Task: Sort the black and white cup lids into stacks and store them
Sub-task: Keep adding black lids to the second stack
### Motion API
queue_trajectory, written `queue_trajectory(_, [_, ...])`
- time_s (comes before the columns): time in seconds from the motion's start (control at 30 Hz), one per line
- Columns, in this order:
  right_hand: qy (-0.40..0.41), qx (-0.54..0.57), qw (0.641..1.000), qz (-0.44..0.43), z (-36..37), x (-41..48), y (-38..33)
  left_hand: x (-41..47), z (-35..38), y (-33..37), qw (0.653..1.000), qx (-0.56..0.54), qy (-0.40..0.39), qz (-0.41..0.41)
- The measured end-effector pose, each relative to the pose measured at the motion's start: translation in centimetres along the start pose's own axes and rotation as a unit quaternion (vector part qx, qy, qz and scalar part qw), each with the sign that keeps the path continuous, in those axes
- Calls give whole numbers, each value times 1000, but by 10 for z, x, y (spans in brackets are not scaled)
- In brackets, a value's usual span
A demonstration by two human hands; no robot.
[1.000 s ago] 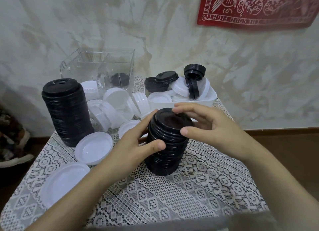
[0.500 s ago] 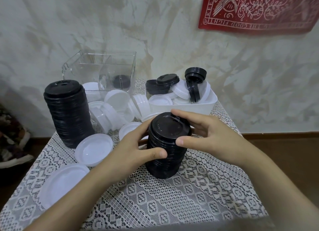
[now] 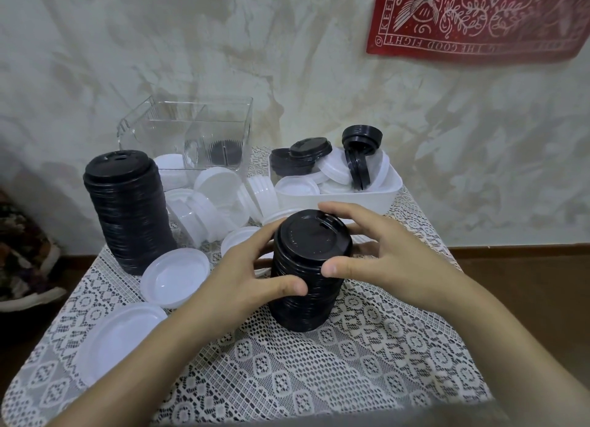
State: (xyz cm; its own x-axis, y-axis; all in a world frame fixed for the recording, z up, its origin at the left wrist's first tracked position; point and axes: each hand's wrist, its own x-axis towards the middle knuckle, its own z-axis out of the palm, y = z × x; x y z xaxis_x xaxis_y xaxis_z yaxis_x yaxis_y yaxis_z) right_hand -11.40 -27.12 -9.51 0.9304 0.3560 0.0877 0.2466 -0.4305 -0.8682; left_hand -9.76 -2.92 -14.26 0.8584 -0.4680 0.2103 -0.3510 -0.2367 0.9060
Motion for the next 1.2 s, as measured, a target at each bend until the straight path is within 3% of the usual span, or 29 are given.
queue_trajectory(0.8, [17,-4,1000,6,4,-4,5,0,-2,2,999,40,-9,-6])
queue_trajectory(1.2, [-12,30,999,-1,-3,-5,5,0,-5,3,999,27,-2,-21])
